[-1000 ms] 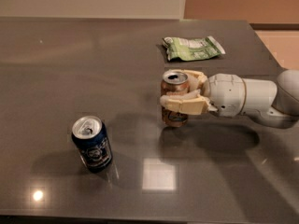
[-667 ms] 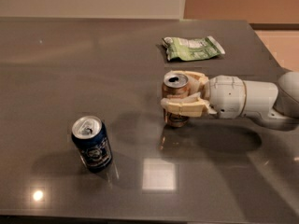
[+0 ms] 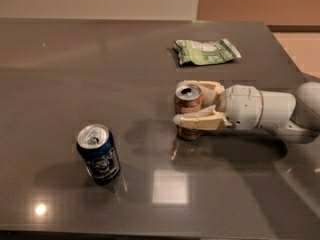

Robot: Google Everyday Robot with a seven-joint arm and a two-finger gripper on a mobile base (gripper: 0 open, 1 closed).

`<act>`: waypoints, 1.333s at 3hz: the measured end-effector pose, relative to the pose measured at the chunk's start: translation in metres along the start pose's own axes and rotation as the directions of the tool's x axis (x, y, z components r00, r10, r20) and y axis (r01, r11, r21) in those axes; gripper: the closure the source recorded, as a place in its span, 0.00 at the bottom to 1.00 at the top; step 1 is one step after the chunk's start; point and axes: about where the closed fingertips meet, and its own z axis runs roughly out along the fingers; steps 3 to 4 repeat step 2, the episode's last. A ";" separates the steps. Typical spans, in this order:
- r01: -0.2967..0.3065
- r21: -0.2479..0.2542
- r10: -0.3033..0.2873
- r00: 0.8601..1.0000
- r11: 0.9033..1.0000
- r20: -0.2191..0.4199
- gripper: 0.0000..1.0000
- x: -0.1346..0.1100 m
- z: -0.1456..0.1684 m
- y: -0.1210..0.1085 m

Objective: Place orange can upright

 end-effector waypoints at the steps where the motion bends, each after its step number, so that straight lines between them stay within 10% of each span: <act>1: 0.001 -0.005 -0.001 1.000 1.000 0.000 0.00 -0.001 0.002 0.001; 4: 0.001 -0.005 -0.001 1.000 1.000 0.000 0.00 -0.001 0.003 0.001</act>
Offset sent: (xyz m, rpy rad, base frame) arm -0.0004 0.0020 0.0005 -0.0007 -0.0005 0.0036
